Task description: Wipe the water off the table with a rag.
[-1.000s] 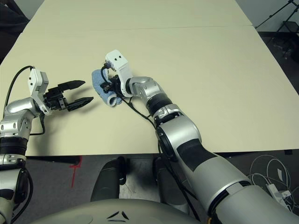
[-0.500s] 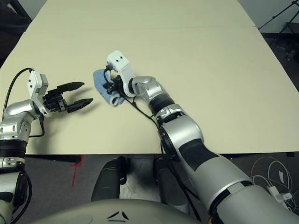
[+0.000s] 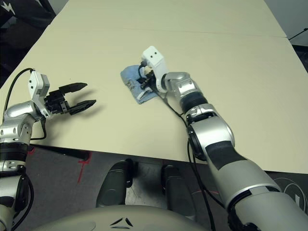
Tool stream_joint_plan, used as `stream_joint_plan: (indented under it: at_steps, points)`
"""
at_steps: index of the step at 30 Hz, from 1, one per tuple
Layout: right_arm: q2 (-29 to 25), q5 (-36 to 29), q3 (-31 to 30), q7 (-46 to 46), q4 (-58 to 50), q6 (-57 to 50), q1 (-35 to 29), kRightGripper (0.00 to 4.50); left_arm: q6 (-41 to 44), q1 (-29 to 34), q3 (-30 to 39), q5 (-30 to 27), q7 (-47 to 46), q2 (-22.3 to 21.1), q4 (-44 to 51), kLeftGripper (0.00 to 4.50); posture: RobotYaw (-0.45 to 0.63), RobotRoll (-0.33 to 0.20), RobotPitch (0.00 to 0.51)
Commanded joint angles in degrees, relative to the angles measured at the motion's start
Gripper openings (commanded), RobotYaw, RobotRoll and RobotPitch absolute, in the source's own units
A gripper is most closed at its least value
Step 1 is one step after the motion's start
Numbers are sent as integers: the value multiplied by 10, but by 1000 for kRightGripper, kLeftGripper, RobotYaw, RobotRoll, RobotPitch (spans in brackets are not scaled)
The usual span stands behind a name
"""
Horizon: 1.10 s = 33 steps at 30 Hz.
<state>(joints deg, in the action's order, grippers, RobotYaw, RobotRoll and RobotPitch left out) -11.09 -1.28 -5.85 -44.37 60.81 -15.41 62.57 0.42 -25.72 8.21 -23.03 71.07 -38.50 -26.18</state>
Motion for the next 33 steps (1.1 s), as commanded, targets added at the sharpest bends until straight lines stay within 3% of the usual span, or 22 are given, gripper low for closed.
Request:
stream_joint_plan:
  at_steps: [1, 9, 20, 25, 33]
  points:
    - [-39, 17, 2, 12, 15, -26, -23, 2, -4, -5, -8, 9, 8, 4, -15, 4500, 198, 0, 216]
    - [-107, -5, 31, -2, -17, -61, -25, 2, -11, -15, -11, 13, 12, 7, -29, 4500, 191, 0, 216]
    - [-166, -135, 162, -17, -126, -186, 10, 2, -26, -47, -18, 26, 20, 20, -68, 4500, 127, 0, 204]
    - [-228, -131, 171, -14, -127, -188, 24, 2, -34, -61, -22, 30, 25, 25, -86, 4500, 111, 0, 202]
    - [-324, -105, 164, -16, -88, -165, -7, 2, -43, -74, -23, 33, 33, 27, -106, 4500, 102, 0, 201]
